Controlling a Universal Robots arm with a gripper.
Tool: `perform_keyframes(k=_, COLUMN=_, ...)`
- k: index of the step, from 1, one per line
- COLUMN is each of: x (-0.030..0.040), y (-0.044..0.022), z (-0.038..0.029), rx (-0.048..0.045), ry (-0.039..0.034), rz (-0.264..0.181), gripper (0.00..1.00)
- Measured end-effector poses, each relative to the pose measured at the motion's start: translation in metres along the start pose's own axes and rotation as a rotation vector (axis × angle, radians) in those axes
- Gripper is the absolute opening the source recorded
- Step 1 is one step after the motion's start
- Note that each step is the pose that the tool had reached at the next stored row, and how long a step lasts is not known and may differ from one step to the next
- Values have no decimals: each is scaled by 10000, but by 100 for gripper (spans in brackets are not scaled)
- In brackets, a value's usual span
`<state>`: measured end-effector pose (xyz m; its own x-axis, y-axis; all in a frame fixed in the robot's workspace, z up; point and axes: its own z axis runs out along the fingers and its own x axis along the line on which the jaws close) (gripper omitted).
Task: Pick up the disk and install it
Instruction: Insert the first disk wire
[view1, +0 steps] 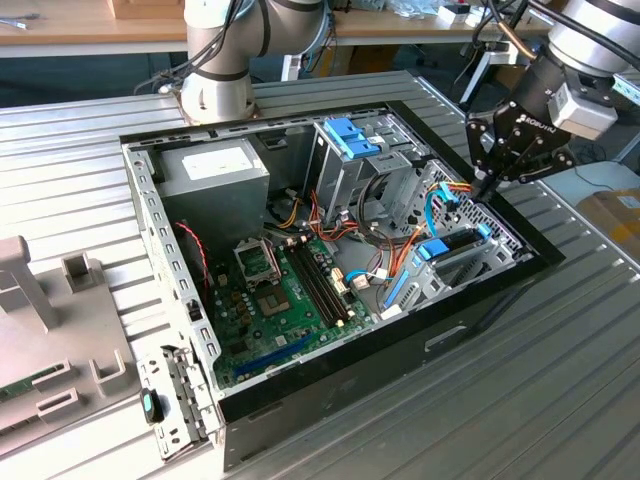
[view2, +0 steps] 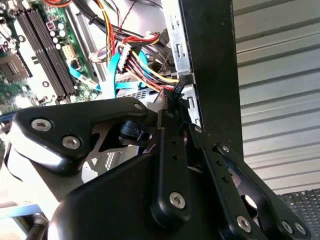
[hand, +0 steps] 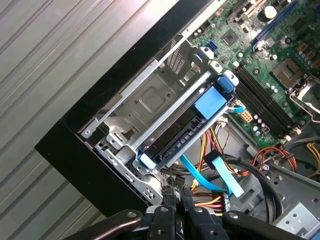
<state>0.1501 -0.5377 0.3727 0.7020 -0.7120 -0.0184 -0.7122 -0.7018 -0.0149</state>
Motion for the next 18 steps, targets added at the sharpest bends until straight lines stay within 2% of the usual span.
perform_keyframes(k=1, x=0, y=0, z=0, rx=1, ry=1, rz=56, gripper=16)
perform_keyframes(k=5, x=0, y=0, z=1, rx=16, ry=13, rz=857, gripper=16)
perform_keyframes(k=7, x=0, y=0, z=1, rx=32, ry=26, rz=1717, gripper=16)
perform_keyframes(k=10, x=0, y=0, z=2, rx=49, ry=39, rz=2627, gripper=16)
perform_keyframes(k=12, x=0, y=0, z=2, rx=55, ry=44, rz=2959, gripper=16)
perform_keyframes(k=16, x=0, y=0, z=2, rx=74, ry=59, rz=3997, gripper=16)
perform_keyframes(k=18, x=0, y=0, z=2, rx=80, ry=65, rz=4360, gripper=16)
